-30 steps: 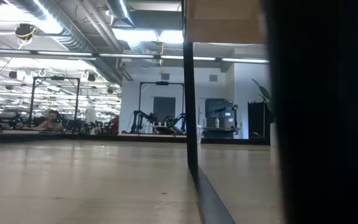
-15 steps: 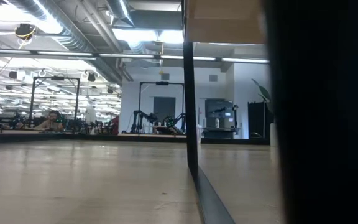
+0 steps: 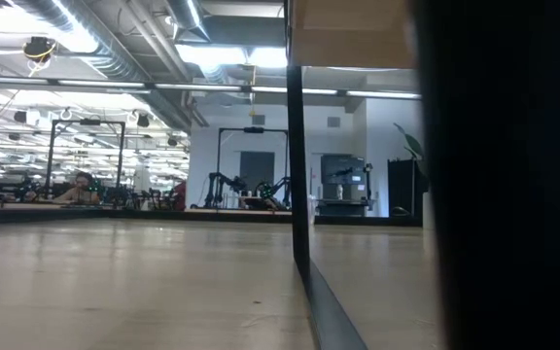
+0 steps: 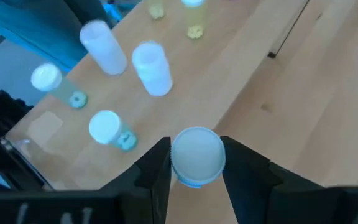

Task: Pick and place medicine bottles onto shelf by color
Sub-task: Put the blue pill bottle on the shelf aligned with the other blue pill bottle

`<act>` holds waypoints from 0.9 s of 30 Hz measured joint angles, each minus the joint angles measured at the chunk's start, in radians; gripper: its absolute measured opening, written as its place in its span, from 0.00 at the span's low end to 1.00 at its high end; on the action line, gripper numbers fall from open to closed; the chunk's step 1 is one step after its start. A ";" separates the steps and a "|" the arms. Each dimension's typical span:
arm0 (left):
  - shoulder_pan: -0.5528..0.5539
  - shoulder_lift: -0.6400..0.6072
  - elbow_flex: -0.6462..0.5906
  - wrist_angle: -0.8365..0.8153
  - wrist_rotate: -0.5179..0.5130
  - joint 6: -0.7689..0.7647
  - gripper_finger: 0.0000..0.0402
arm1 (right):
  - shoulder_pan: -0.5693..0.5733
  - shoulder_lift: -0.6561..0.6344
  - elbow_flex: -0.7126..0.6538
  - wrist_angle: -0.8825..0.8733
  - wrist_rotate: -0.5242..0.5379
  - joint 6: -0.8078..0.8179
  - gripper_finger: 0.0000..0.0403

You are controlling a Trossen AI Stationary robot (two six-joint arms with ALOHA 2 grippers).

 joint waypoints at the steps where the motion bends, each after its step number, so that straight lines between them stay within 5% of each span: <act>1: 0.003 0.000 0.000 0.006 0.001 0.000 0.40 | 0.007 -0.009 -0.018 0.002 0.000 0.002 0.33; 11: 0.004 0.000 0.000 0.032 0.007 0.004 0.40 | 0.059 -0.070 -0.165 0.114 0.000 0.028 0.33; 27: 0.004 0.000 0.000 0.040 0.006 0.003 0.40 | 0.185 -0.055 -0.179 0.142 0.120 0.003 0.33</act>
